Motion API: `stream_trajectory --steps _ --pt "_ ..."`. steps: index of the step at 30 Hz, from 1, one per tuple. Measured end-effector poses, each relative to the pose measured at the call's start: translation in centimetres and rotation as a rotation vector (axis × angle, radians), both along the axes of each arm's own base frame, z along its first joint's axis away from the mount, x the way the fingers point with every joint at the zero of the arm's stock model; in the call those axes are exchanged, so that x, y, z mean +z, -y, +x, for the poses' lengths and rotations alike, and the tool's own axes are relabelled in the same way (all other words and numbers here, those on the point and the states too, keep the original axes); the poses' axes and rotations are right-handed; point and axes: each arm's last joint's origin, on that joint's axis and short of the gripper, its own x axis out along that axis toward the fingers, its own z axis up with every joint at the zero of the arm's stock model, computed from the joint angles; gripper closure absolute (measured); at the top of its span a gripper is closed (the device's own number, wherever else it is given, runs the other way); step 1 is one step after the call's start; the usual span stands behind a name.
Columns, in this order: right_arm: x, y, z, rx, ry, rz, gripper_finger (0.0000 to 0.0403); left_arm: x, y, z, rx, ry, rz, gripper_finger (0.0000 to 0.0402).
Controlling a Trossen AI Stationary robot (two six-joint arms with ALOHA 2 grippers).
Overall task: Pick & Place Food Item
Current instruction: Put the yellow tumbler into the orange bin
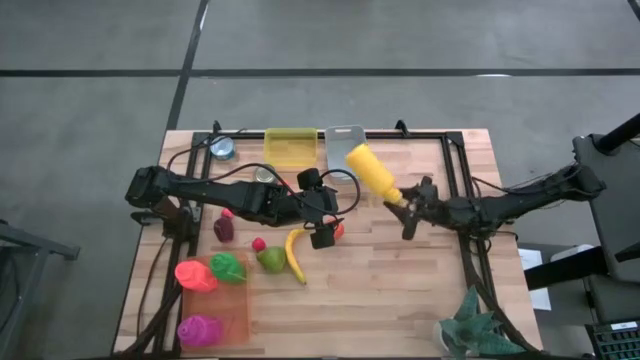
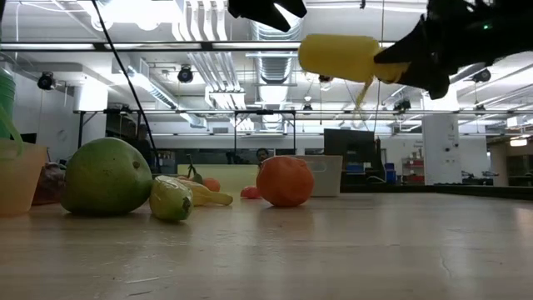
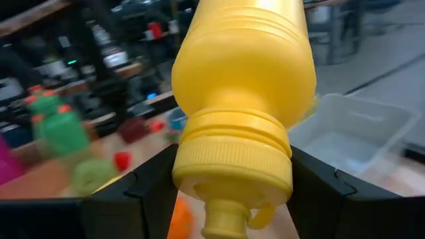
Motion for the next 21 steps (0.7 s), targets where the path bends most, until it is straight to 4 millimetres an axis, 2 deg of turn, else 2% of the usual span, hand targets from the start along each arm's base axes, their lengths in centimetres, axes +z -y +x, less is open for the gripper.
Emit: stream_trajectory --steps 6,16,21 --pt "-0.9 -2.0 0.2 0.1 -0.026 0.063 0.0179 0.0 0.0 0.0 0.0 0.0 0.0 0.0059" --pt "-3.4 -4.1 1.2 0.144 -0.094 0.221 0.0179 0.0 0.0 0.0 0.0 0.0 0.0 0.0059" --pt "-4.0 -5.9 1.7 0.209 -0.086 0.254 0.0179 0.0 0.0 0.0 0.0 0.0 0.0 0.0059"
